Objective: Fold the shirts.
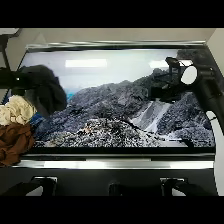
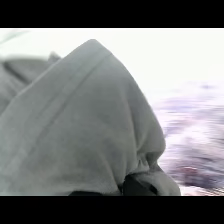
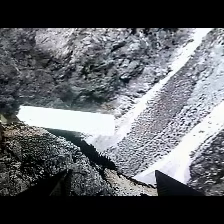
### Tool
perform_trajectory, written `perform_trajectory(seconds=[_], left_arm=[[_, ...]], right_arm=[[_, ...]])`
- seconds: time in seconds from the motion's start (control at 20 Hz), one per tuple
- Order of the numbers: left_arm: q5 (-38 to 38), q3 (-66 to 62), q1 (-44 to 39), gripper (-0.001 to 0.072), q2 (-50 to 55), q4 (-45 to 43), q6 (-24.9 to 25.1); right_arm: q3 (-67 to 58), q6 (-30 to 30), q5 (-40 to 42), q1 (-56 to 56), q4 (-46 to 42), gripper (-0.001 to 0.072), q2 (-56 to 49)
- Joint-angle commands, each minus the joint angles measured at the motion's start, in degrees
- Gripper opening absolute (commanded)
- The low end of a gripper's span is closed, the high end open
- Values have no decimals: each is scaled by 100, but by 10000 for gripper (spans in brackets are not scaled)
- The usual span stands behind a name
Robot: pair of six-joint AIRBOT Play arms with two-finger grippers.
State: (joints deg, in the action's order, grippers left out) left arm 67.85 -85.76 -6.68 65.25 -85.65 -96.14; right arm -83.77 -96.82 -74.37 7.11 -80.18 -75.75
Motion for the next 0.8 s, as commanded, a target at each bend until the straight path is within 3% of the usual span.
perform_trajectory(seconds=[0.0,0.3,0.6,0.65,0.7,0.75], left_arm=[[-337,13,-1338,31,-339,61,-155],[-745,162,-3161,31,531,61,-402],[-774,160,-3797,36,1991,63,-400],[-793,142,-3788,152,2129,61,-345],[-754,70,-3727,475,2201,57,-234],[-702,-39,-3622,704,2194,33,-227]], right_arm=[[-9,42,37,2,-4,619,448],[-9,37,-136,2,-448,619,1460],[-7,0,-706,2,-516,619,1825],[4,-2,-772,2,-520,619,1827],[11,-2,-769,2,-518,619,1818],[13,-2,-772,2,-518,619,1794]])
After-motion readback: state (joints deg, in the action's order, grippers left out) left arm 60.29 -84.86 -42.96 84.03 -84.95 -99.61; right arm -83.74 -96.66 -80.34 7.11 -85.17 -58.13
